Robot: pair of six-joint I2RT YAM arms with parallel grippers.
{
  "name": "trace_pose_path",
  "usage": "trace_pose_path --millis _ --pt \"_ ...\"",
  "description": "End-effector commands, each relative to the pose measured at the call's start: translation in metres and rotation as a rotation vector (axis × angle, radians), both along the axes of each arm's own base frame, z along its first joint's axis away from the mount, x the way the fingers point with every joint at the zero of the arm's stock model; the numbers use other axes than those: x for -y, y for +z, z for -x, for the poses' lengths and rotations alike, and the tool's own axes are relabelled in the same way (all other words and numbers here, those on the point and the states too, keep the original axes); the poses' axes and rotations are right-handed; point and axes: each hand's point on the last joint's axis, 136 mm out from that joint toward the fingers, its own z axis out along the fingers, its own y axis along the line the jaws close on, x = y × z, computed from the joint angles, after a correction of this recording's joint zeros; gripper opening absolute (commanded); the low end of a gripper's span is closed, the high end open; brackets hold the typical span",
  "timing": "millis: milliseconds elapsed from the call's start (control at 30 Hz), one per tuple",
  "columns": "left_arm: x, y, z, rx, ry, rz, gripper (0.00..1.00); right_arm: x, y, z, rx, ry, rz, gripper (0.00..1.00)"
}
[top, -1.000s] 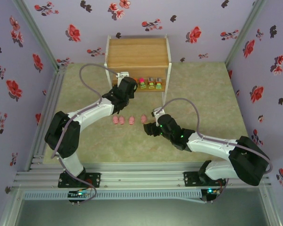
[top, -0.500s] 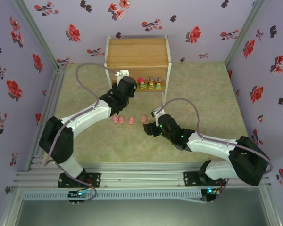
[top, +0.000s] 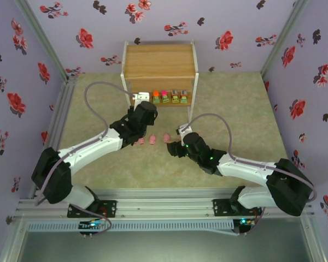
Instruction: Place and organize the plastic toys onto the shelf
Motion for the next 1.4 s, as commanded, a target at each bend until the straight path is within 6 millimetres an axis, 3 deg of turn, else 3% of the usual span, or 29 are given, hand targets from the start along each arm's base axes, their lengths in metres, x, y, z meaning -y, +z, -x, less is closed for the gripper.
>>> trace_pose_path --millis 0,367,533,667,900,1367 --pt "-0.006 0.005 0.016 0.018 -0.015 -0.035 0.52 0.013 0.005 -0.012 0.030 -0.083 0.027 0.59" --pt "-0.014 -0.035 0.043 -0.021 -0.082 -0.117 0.69 0.032 -0.030 -0.027 -0.084 -0.238 0.098 0.60" --pt "-0.015 -0.054 0.046 -0.034 -0.115 -0.141 0.77 0.028 -0.027 -0.028 -0.164 -0.293 0.086 0.61" --pt "-0.012 -0.070 0.045 -0.046 -0.145 -0.162 0.87 0.039 -0.024 -0.034 -0.208 -0.408 0.125 0.61" --pt "-0.020 -0.096 0.041 -0.075 -0.151 -0.109 0.90 0.053 -0.029 -0.038 -0.234 -0.515 0.193 0.60" --pt "-0.022 -0.091 0.044 -0.110 -0.167 0.036 0.88 0.050 -0.049 -0.046 -0.222 -0.588 0.161 0.54"
